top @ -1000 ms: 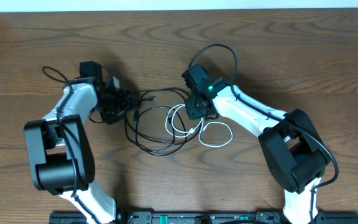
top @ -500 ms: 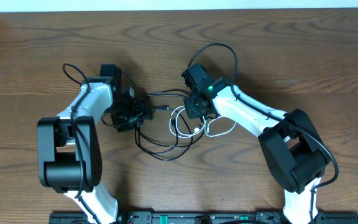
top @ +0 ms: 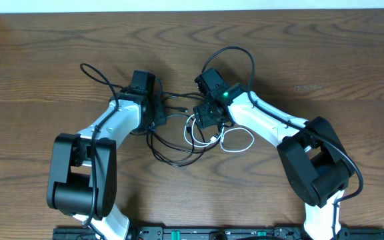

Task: Untangle cables

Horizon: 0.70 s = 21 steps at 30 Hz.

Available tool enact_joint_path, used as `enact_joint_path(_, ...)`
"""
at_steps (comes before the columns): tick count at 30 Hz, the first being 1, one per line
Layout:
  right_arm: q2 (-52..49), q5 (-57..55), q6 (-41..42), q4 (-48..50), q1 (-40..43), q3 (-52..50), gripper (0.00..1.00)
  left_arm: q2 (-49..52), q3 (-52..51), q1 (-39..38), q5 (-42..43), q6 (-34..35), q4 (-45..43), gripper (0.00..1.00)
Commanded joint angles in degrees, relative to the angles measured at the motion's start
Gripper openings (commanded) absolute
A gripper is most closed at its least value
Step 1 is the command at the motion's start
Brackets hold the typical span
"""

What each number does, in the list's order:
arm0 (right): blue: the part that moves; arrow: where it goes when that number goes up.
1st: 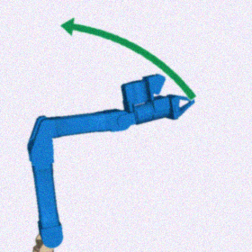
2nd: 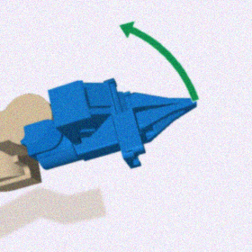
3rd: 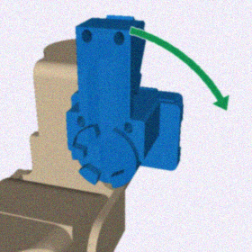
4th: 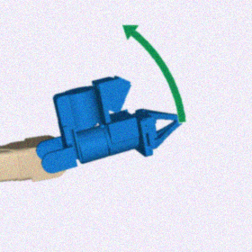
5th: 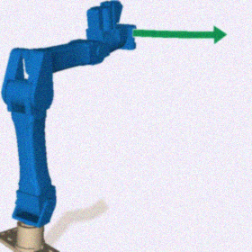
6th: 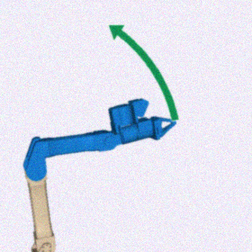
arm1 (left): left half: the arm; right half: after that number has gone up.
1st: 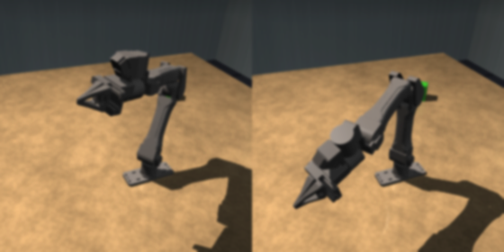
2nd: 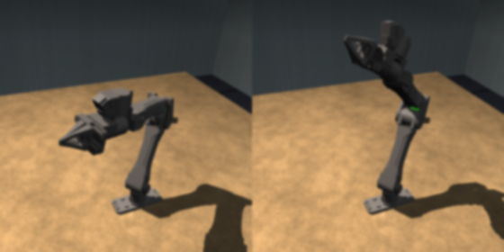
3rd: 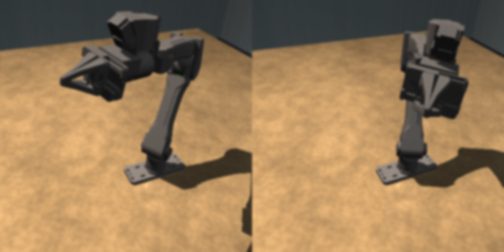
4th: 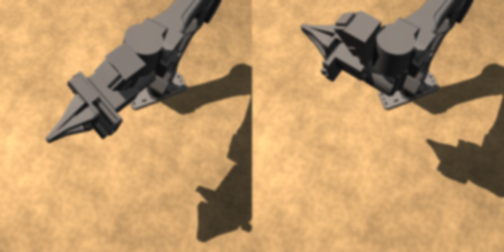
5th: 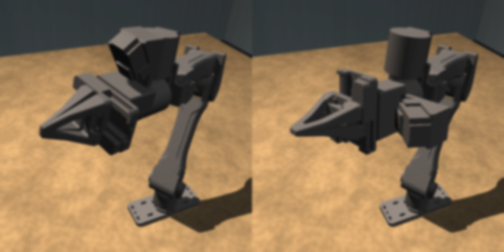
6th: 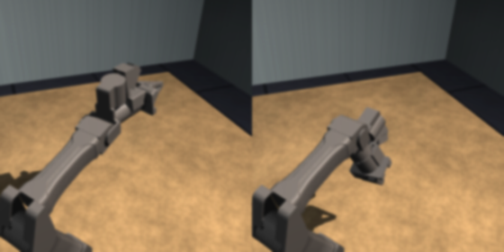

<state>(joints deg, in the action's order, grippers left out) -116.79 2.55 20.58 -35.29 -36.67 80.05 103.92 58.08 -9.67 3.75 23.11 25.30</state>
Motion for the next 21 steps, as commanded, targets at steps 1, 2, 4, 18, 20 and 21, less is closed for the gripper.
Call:
enact_joint_path(1, -0.5, -0.7, 0.2, 0.0, -0.2, -0.4, 0.76, 4.7, -3.7, 0.3, -9.9, 1.6, -4.6, 0.46)
enact_joint_path(2, -0.5, -0.7, 0.2, 0.0, -0.2, -0.4, 0.77, 4.7, -3.7, 0.3, -11.6, 1.6, -6.3, 0.46)
enact_joint_path(4, -0.5, -0.7, 0.2, 0.0, -0.2, -0.4, 0.77, 4.8, -3.7, 0.3, -14.5, 1.6, -9.3, 0.45)
enact_joint_path(18, 0.1, 10.1, -7.6, -3.6, 1.2, 6.5, 0.86, 4.7, -1.8, 9.4, -15.8, 0.3, -17.7, 0.50)
enact_joint_path(20, 0.2, 10.1, -8.1, -9.3, 2.0, 10.3, 0.89, 4.7, -1.8, 11.0, -9.8, 0.3, -17.6, 0.54)
enact_joint_path(21, 0.2, 10.2, -8.6, -11.1, 2.3, 11.3, 0.89, 4.7, -1.8, 11.3, -7.5, 0.3, -17.6, 0.55)
